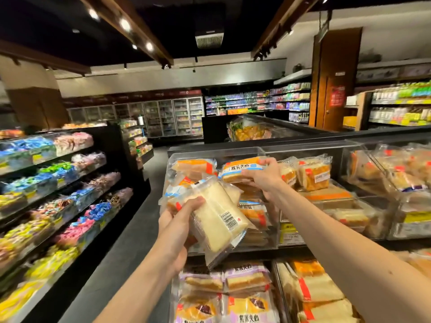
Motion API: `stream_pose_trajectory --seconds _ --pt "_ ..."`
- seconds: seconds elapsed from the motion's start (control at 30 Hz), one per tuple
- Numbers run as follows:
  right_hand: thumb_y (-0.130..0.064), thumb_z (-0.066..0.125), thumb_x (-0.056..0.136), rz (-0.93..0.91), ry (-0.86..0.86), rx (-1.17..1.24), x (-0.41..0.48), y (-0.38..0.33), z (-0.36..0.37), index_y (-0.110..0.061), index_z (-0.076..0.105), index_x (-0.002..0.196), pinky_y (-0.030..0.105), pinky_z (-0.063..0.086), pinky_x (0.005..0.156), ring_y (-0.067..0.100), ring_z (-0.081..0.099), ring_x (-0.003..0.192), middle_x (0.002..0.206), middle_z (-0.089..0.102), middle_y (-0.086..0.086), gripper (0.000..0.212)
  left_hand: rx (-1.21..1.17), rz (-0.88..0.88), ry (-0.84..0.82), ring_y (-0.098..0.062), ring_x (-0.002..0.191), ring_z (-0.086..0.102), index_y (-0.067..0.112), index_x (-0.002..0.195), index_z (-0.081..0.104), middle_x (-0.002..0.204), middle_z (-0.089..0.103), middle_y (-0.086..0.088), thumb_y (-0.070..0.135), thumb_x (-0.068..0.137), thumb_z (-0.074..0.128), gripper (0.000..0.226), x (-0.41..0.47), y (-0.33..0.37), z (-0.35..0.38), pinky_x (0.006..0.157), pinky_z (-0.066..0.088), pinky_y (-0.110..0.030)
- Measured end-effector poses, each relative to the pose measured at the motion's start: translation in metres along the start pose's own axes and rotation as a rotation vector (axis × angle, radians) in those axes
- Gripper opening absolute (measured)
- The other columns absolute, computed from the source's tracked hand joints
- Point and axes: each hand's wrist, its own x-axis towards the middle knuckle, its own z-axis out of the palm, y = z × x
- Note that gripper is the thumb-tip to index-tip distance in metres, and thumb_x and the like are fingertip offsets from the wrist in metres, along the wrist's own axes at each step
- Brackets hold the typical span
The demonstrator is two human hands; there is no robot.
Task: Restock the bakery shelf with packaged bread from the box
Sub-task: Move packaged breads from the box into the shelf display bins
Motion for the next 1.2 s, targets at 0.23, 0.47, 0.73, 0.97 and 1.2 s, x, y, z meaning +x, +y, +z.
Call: stream_pose_trajectory --seconds 0.23,0.47,0.73,0.97,1.2 --pt "-0.019 0.087 0.072 -0.204 0.005 -0.492 0.012 0.001 0.018 -0.018 0.048 0.125 0.037 0.047 0.099 0.022 0.055 0.113 0.125 0.055 0.007 0.066 -0.006 0.013 0.000 -0.027 0.099 0.071 0.021 0.115 0.060 0.098 0.077 -0.004 0.019 0.077 0.079 0.042 0.019 0.004 0.008 0.094 0.053 -0.056" --pt "-0.037 0.048 0.103 -0.555 0.075 -1.420 0.010 0.009 0.010 -0.011 0.050 0.131 0.040 0.051 0.078 0.036 0.064 0.101 0.133 0.041 0.015 0.039 -0.007 0.006 0.000 -0.027 0.101 0.071 0.020 0.122 0.058 0.104 0.076 -0.005 0.020 0.076 0.080 0.051 0.030 0.004 0.007 0.094 0.053 -0.058" --pt "-0.036 0.049 0.102 -0.597 0.112 -1.493 0.019 0.003 0.015 -0.008 0.047 0.130 0.038 0.051 0.081 0.034 0.062 0.109 0.133 0.048 0.014 0.040 0.010 -0.012 -0.009 -0.027 0.100 0.071 0.020 0.125 0.058 0.104 0.076 -0.004 0.023 0.077 0.080 0.053 0.036 0.008 0.002 0.096 0.052 -0.056" --pt "-0.052 0.055 0.095 -0.502 -0.104 -0.732 -0.031 -0.013 0.011 -0.012 0.062 0.080 0.039 0.049 0.065 0.014 0.058 0.068 0.078 0.065 0.005 0.043 -0.056 -0.049 -0.035 -0.027 0.099 0.072 0.016 0.125 0.058 0.104 0.076 -0.007 0.014 0.076 0.080 0.054 0.035 0.002 -0.007 0.094 0.053 -0.058" --pt "-0.075 0.067 0.056 -0.142 -0.519 -0.547 -0.099 -0.018 -0.003 -0.023 0.052 0.125 0.024 0.048 0.075 0.008 0.059 0.099 0.118 0.058 -0.006 0.088 -0.121 -0.085 0.005 -0.027 0.093 0.074 0.016 0.127 0.059 0.103 0.076 -0.009 0.014 0.075 0.081 0.057 0.029 -0.007 0.003 0.084 0.059 -0.050"
